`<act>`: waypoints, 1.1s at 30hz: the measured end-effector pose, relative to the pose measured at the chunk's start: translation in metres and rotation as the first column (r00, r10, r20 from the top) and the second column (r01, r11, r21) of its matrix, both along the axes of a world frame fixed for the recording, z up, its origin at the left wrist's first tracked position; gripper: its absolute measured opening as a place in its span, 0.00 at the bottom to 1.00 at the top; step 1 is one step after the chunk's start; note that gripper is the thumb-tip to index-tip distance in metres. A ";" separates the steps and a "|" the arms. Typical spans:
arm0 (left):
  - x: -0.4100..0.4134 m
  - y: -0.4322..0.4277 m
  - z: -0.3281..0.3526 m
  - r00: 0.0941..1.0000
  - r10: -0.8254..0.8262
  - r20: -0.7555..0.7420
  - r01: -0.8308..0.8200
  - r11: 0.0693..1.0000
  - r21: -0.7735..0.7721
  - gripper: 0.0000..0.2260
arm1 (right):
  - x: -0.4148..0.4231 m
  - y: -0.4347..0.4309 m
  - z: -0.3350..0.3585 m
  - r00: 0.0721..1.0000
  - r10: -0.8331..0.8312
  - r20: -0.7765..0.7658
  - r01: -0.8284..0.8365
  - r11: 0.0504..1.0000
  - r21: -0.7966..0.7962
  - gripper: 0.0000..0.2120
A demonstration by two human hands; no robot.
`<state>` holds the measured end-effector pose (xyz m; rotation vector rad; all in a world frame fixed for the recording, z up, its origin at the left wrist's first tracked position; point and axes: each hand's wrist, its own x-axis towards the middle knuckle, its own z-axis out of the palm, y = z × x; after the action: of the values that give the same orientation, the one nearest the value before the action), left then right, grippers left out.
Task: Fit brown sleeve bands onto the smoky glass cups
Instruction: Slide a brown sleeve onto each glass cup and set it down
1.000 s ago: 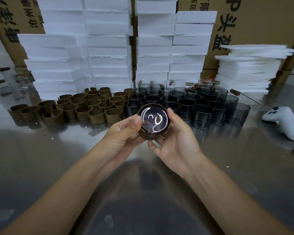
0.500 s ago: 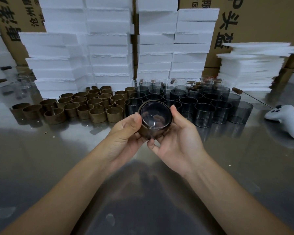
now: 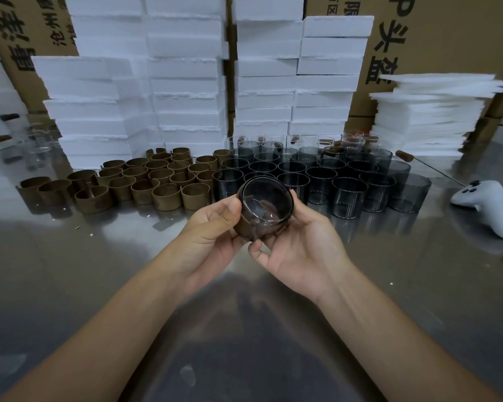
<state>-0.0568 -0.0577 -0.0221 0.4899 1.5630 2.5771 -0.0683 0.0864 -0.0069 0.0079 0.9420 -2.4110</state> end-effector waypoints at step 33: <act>-0.004 -0.006 -0.005 0.961 0.276 -0.031 -0.274 0.926 -0.260 0.22 | 0.000 -0.004 -0.004 0.886 -0.075 -0.458 0.258 0.900 0.351 0.34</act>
<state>-0.0611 -0.0638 -0.0269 0.2511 2.0650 2.4917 -0.0681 0.0822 -0.0111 -0.3235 1.7037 -2.3708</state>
